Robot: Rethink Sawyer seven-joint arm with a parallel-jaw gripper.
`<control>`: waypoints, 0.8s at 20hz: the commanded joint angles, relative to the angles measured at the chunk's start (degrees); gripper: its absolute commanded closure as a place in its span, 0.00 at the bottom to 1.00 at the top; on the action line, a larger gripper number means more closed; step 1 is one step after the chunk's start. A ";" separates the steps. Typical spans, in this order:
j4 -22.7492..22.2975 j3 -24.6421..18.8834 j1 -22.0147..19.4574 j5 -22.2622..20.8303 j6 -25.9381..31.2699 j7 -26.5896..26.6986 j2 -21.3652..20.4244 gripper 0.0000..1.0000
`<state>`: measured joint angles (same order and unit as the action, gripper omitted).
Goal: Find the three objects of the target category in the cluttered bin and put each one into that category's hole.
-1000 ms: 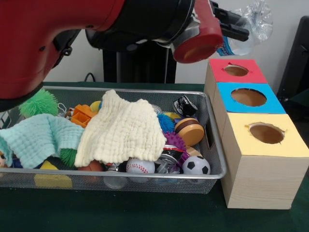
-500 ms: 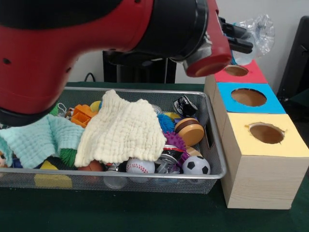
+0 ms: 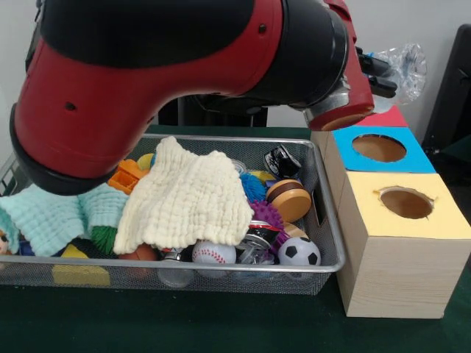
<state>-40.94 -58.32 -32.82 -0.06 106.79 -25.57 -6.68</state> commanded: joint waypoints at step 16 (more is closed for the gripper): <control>-30.88 8.68 -8.69 -1.88 -19.23 -10.57 -11.88 1.00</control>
<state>-60.19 -55.15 -39.29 -0.01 94.73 -25.57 -14.96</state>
